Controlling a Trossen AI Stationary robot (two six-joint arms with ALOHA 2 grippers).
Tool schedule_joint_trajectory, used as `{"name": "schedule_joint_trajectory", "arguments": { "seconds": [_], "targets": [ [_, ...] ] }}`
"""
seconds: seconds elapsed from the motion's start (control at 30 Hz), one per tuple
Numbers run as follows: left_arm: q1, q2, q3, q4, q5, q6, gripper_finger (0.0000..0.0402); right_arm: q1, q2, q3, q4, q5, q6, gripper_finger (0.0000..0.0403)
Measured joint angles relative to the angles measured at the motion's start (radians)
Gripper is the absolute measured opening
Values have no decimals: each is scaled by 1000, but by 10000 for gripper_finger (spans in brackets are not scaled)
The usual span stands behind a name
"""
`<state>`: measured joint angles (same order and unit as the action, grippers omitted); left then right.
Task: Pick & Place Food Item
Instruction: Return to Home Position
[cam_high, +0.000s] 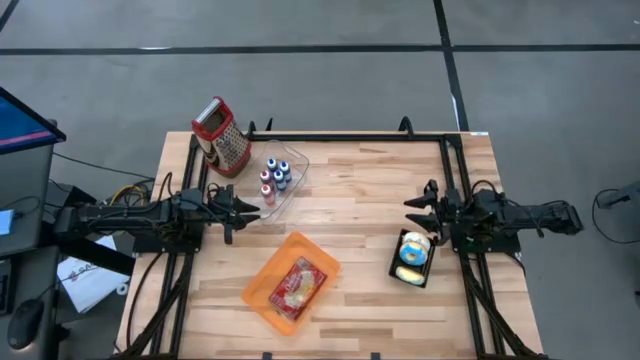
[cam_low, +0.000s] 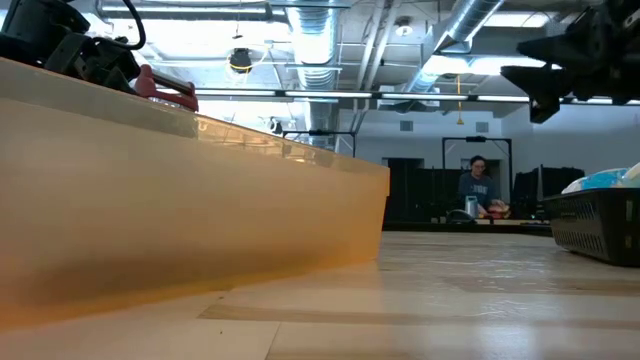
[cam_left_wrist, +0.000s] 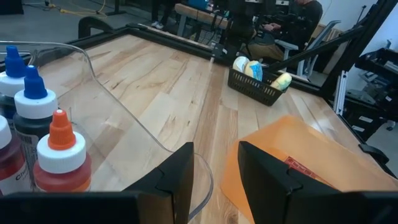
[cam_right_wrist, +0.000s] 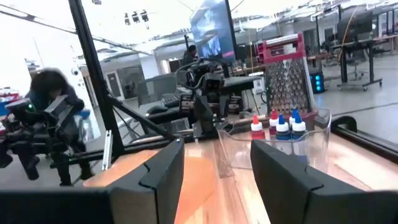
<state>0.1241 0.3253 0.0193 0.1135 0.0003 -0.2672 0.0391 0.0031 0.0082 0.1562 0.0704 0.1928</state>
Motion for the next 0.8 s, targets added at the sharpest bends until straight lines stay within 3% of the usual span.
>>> {"name": "schedule_joint_trajectory", "arguments": {
  "seconds": [0.33,0.53,0.8],
  "targets": [
    [0,5,0,2,0,0,121,0,-1,-1,16,2,-67,178],
    [0,5,0,2,0,0,121,0,-1,-1,-132,1,-137,178],
    [0,5,0,2,0,0,121,-1,36,-1,-134,-18,-130,178]
  ]
}}
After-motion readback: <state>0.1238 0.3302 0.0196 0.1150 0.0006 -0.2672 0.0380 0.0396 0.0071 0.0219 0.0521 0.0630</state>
